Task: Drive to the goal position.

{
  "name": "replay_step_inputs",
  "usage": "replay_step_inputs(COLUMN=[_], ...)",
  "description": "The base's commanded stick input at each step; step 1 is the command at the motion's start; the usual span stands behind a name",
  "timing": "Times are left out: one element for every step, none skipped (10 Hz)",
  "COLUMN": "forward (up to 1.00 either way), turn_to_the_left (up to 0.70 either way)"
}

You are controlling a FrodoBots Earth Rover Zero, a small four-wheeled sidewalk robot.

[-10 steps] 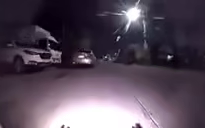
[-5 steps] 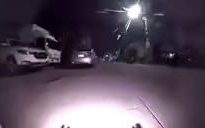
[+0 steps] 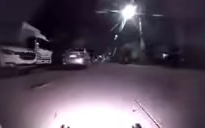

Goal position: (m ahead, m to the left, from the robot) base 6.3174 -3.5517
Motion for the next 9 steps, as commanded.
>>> replay_step_inputs(forward=[0.85,0.85,0.85,0.85,0.85,0.85,0.85,0.85,0.85], turn_to_the_left=[0.00,0.00,0.00,0.00,0.00,0.00,0.00,0.00,0.00])
